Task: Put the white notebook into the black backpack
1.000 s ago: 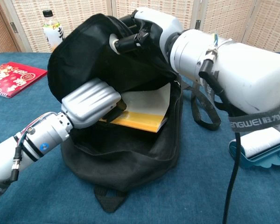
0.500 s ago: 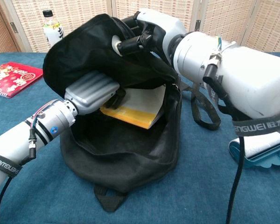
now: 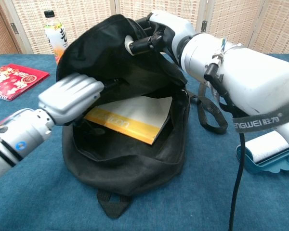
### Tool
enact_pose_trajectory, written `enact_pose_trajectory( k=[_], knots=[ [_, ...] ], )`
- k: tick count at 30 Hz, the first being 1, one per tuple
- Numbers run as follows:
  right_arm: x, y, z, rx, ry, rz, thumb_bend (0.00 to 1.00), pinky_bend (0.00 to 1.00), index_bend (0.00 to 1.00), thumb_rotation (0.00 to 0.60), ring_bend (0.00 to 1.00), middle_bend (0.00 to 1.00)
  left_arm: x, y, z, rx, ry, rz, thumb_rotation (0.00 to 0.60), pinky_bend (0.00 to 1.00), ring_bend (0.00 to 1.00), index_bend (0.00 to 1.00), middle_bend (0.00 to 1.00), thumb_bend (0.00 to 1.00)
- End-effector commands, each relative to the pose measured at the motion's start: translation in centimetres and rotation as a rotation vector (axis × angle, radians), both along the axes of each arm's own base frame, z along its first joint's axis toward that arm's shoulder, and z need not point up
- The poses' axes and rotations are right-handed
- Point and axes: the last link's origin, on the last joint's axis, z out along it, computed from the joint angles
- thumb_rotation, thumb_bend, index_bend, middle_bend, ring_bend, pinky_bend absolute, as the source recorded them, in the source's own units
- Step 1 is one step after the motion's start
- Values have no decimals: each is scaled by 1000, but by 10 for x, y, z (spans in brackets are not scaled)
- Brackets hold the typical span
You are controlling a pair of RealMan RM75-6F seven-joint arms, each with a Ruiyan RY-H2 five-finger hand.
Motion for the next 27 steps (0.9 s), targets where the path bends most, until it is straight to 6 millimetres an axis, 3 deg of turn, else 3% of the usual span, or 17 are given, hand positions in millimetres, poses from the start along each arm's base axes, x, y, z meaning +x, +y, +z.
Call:
enact_pose_trajectory(
  k=[1,10,12,15,17,19,20,23,27],
  knots=[
    [-3,-3,0,0,2,-11,687,226,787,600,383,503,-13,-22,27,21,-56,-16,600,380,339,257,358,31],
    [-21,1,-8,51,41,7,686,226,711,600,357,481,-40,-58,86,-13,-217,62,600,496,474,437,533,31],
    [-25,7,-9,69,56,34,679,226,654,600,338,458,-47,-62,99,-2,-213,97,600,501,478,459,542,32],
    [-34,18,-11,101,106,99,649,204,489,600,292,396,-57,-64,118,27,-175,146,600,501,478,471,543,32],
    [-43,28,-11,139,167,157,558,149,290,600,225,312,-63,-64,128,41,-160,178,600,501,478,471,543,32],
    [-50,36,-10,171,223,206,374,74,65,600,124,185,-67,-62,134,52,-155,201,600,500,477,470,543,31],
    [-51,37,-8,176,234,217,294,52,16,600,89,136,-68,-61,134,51,-155,204,600,500,477,469,543,31],
    [-56,43,-3,179,273,257,158,19,0,597,26,50,-73,-57,139,63,-142,228,600,492,477,458,541,32],
    [-70,52,30,90,291,288,148,16,0,598,19,42,-86,-42,149,108,-117,288,600,474,473,437,536,31]
  ],
)
